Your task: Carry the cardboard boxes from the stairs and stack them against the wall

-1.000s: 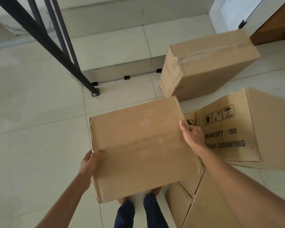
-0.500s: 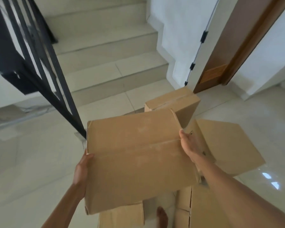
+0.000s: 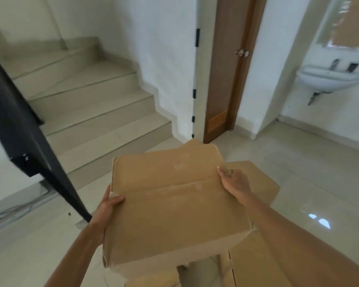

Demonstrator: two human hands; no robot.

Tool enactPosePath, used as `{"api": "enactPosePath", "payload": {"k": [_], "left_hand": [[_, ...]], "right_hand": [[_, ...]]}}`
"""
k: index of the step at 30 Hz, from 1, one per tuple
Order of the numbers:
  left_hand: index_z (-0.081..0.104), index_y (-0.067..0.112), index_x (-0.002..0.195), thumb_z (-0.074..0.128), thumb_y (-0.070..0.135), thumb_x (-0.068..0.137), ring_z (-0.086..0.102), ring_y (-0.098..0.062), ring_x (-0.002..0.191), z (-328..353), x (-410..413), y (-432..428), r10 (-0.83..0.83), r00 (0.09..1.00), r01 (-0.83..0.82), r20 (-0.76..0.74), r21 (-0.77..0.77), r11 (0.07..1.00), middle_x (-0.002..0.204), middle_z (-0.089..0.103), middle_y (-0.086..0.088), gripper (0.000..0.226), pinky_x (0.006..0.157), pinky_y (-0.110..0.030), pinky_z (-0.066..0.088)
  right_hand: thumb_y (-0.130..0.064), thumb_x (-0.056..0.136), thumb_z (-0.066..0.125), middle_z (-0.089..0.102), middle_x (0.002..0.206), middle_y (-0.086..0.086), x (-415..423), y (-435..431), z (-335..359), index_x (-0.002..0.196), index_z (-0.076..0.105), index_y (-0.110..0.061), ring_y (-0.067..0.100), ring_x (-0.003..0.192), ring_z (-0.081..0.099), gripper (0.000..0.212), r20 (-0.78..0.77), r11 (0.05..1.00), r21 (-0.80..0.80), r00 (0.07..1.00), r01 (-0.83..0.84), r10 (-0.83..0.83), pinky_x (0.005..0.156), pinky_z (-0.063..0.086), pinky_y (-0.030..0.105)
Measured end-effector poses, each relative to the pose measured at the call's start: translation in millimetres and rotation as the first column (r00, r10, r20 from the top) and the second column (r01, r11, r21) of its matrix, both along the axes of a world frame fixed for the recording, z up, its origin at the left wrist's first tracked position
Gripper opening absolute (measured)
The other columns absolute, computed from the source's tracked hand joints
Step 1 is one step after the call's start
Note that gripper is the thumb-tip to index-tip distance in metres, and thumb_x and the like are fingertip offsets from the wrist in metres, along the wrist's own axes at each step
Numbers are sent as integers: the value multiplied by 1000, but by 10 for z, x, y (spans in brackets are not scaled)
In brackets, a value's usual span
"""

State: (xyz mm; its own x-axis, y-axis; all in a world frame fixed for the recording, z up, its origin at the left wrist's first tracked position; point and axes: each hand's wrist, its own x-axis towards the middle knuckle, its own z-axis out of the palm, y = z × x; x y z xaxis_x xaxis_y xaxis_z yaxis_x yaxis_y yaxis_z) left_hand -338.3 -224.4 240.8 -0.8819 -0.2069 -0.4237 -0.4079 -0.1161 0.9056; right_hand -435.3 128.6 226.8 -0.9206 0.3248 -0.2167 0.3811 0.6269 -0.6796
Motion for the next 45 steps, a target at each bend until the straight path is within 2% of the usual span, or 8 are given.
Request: {"api": "enactPosePath", "payload": {"k": [6,19,23,26,31,36,40,45], "left_hand": [[44,48,132,56,26,91,64,-35,102,119,-139,807,-199,980,197,-22,-56,979,120,63,-9,49,83,-50,54],[39,48,138,73,48,66,66,-32,101,191,247,2991,-549,835,548,-9,-67,834,123,63,-6,80,89,-53,53],[39,44,139,64,30,85,66,-37,99,206,614,3699,-643,765,643,6,-46,764,118,66,-11,61,84,-53,55],[37,48,139,68,32,80,68,-38,95,203,804,4237,-709,705,708,14,-71,703,118,66,-10,68,82,-56,55],[53,40,126,59,20,88,67,-39,94,197,1267,5237,-837,547,832,-27,-97,547,107,70,-9,43,79,-53,56],[50,47,130,69,29,78,68,-37,97,68,1535,6119,-917,399,915,16,-67,397,120,67,-7,58,85,-58,53],[46,46,133,64,35,84,65,-36,101,1,1837,6794,-974,226,971,18,-85,223,119,64,-5,53,86,-55,53],[43,44,136,59,33,90,63,-33,104,-98,2115,7589,-999,16,996,32,-83,13,123,61,-3,49,90,-53,51]], "right_hand": [[-70,86,43,62,120,15,619,928,239,123,59,-5,34,109,59,77,-23,973,17,973,228,-228,93,49,42],[-65,89,45,63,116,14,2470,2982,373,121,57,-5,33,103,61,69,-2,809,-16,809,587,-587,86,48,40],[-66,87,46,62,118,14,3179,3489,382,117,60,-6,32,100,61,69,-10,740,-57,741,670,-671,85,49,39],[-65,87,45,65,116,16,3742,3852,373,113,63,-4,33,98,61,68,-11,689,-41,689,724,-725,77,45,35],[-67,86,45,62,117,14,4714,4360,341,119,59,-5,34,104,60,71,33,499,-46,501,865,-865,87,50,40],[-62,90,42,55,100,5,5552,4727,264,123,57,-6,27,88,53,67,73,310,-44,312,950,-947,77,43,34],[-64,89,40,60,123,13,6111,4887,219,125,57,-7,35,114,54,70,82,168,-31,170,985,-982,96,40,42],[-66,88,40,62,122,19,6613,4940,156,124,59,-4,37,112,58,74,57,-18,-41,-16,999,-998,93,46,39]]}}
